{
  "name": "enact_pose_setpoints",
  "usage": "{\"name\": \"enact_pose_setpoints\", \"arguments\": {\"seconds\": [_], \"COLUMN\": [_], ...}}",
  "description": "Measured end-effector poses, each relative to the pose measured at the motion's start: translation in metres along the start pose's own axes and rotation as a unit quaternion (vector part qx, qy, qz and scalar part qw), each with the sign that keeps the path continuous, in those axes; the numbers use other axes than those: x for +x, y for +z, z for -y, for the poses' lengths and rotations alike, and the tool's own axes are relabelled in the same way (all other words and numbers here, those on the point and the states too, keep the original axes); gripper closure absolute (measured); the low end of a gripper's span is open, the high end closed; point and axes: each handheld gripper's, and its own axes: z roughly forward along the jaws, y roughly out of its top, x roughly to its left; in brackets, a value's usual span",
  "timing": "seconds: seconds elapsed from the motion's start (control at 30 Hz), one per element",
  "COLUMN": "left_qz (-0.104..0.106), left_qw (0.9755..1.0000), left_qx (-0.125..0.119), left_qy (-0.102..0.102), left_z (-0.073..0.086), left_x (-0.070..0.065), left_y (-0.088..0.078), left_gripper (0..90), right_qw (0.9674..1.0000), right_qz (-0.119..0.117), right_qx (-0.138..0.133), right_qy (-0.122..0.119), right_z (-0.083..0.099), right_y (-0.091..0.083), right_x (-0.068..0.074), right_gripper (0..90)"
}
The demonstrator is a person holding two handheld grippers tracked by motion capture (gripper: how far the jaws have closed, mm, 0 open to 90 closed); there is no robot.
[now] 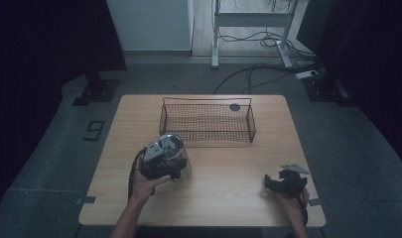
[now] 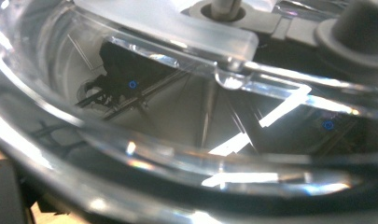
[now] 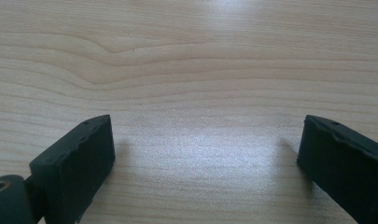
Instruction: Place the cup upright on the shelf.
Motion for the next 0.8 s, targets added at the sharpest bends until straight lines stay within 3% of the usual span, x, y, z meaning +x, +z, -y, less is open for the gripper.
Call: {"name": "enact_pose_setpoints", "arguments": {"seconds": [0.33, 0.8], "left_qz": [-0.001, -0.003], "left_qw": [1.0000, 0.9999], "left_qx": [-0.005, -0.014], "left_qy": [0.006, -0.002], "left_z": [-0.014, -0.031], "left_x": [0.003, 0.011], "left_y": [0.004, 0.006], "left_gripper": [4.1, 4.0], "right_qw": [1.0000, 1.0000], "right_qz": [0.000, 0.000], "right_qx": [0.000, 0.000], "right_qy": [0.000, 0.000], "right_z": [0.000, 0.000], "right_y": [0.000, 0.000], "right_x": [0.000, 0.000], "right_gripper": [3.6, 3.6]}}
